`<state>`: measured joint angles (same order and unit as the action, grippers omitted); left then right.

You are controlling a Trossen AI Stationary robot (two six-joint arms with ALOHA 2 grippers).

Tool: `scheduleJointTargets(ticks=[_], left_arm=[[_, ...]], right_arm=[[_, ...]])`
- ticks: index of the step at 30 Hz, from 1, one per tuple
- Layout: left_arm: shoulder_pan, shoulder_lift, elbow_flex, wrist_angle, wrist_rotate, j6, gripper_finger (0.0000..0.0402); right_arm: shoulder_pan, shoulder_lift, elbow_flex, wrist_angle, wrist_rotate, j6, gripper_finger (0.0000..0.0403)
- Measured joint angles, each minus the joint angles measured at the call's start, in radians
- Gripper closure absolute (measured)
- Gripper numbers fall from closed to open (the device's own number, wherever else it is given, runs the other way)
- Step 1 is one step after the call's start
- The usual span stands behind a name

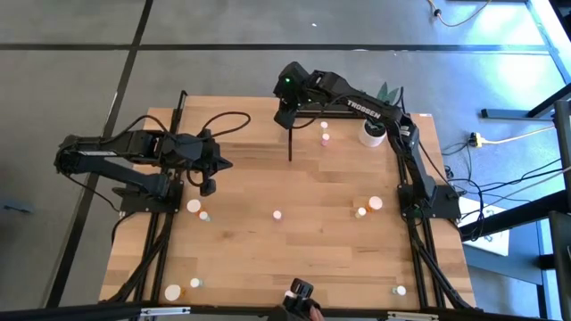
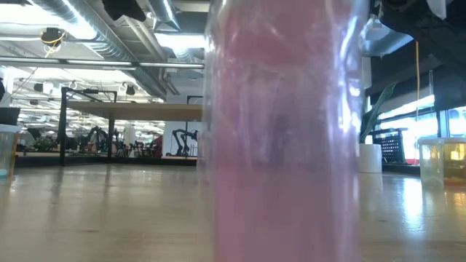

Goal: Pick and place medicine bottles onto shelf by color
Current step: Put the bottom left yellow pill bottle on the shelf

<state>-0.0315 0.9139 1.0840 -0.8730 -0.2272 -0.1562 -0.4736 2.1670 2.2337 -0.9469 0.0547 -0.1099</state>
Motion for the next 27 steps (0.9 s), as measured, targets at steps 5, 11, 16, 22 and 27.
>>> scheduleJointTargets(ticks=[5, 11, 16, 22, 27], left_arm=[[0.000, 0.000, 0.000, 0.000, 0.000, 0.000, 0.0401], [0.000, 0.000, 0.000, 0.000, 0.000, 0.001, 0.0401], [0.000, 0.000, 0.000, 0.000, 0.000, 0.001, 0.0401], [0.000, 0.000, 0.000, 0.000, 0.000, 0.001, 0.0401], [0.000, 0.000, 0.000, 0.000, -0.005, 0.001, 0.0401]], right_arm=[[-0.001, 0.000, 0.000, -0.001, -0.002, -0.004, 0.0280], [-0.002, 0.000, 0.000, -0.001, -0.003, -0.007, 0.0280], [-0.002, 0.000, 0.000, -0.014, -0.004, -0.032, 0.0280], [-0.002, 0.000, 0.000, -0.009, -0.004, -0.030, 0.0280], [-0.001, 0.005, 0.000, -0.005, -0.004, -0.053, 0.0278]])
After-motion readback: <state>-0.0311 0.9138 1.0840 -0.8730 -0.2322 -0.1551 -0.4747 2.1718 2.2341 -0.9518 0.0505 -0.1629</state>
